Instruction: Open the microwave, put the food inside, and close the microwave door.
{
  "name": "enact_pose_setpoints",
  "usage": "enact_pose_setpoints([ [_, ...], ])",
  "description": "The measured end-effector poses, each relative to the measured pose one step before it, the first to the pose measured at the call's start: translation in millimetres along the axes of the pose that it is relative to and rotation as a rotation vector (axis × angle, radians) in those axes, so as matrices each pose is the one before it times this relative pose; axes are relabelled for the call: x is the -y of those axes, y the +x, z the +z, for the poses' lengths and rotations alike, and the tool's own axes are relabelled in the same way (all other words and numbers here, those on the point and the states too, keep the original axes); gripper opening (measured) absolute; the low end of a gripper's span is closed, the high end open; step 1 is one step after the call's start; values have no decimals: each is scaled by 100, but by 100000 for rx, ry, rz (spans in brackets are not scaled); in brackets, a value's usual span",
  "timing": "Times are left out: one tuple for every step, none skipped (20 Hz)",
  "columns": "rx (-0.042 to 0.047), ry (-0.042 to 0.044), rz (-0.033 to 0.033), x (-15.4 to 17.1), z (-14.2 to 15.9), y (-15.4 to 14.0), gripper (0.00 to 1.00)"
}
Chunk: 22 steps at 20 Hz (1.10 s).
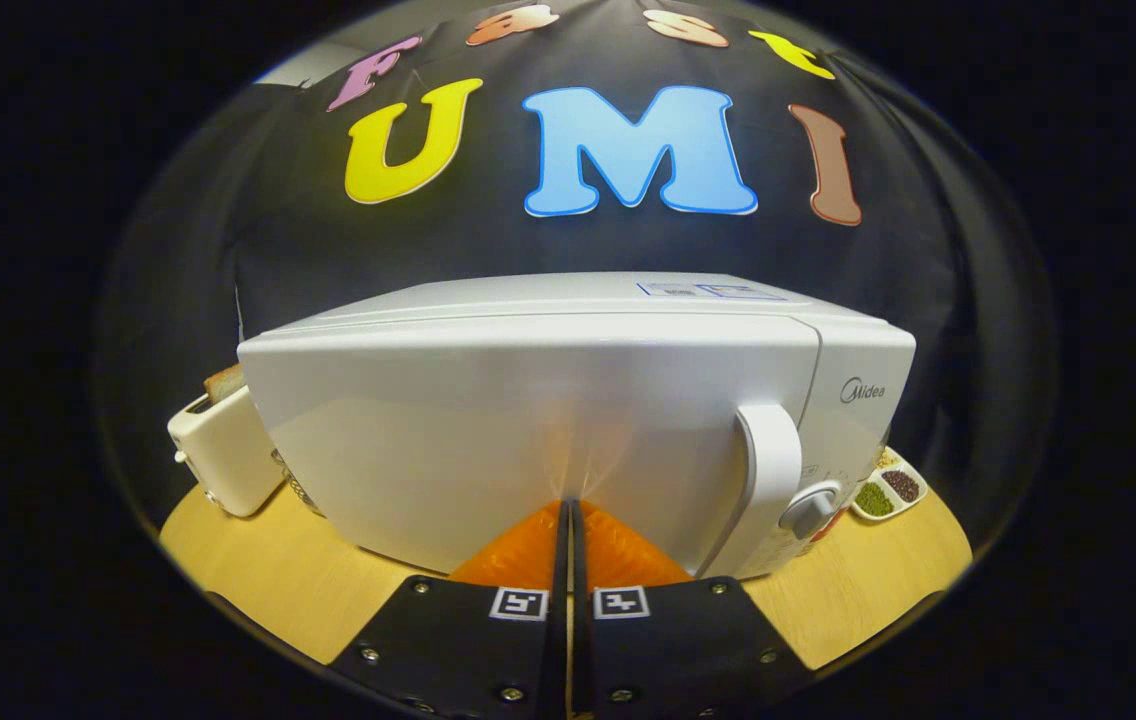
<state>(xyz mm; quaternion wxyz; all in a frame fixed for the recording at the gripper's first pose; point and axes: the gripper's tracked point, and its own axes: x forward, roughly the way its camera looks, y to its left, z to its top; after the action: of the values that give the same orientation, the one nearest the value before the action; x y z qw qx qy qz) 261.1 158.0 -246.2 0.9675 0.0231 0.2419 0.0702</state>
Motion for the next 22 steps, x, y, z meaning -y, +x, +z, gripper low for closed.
enact_pose_setpoints([
  [-196, -1105, -160, 79, -109, -88, 4],
  [89, -448, 447, -139, 105, -64, 4],
  [41, 59, 904, -194, 114, -189, 4],
  [597, 80, 102, 14, 280, -396, 4],
  [794, -514, -287, 114, 259, -468, 4],
  [794, -951, -496, 147, 288, -686, 4],
  [1005, -679, -280, 70, 293, -814, 4],
  [1443, -500, -242, 40, 382, -941, 4],
  [1417, -590, -299, 58, 328, -1019, 4],
  [818, -548, -379, 72, 223, -868, 4],
  [1139, 61, -311, 32, 290, -1107, 4],
  [1607, 507, -220, -76, 355, -1120, 4],
  [1557, 468, -339, -58, 371, -1232, 4],
  [1105, 268, -103, -144, 279, -1227, 4],
  [877, 135, 37, -104, 162, -1267, 4],
  [911, 27, 90, -161, 221, -1267, 4],
  [1091, -255, 143, -117, 253, -1371, 4],
  [951, -455, 41, 351, 202, -1135, 4],
  [481, -655, -85, -116, 103, -1261, 4],
  [755, -263, -237, -26, 111, -1090, 4],
  [941, -116, -204, -207, 153, -1357, 4],
  [864, -44, 221, -225, 175, -1228, 4],
])
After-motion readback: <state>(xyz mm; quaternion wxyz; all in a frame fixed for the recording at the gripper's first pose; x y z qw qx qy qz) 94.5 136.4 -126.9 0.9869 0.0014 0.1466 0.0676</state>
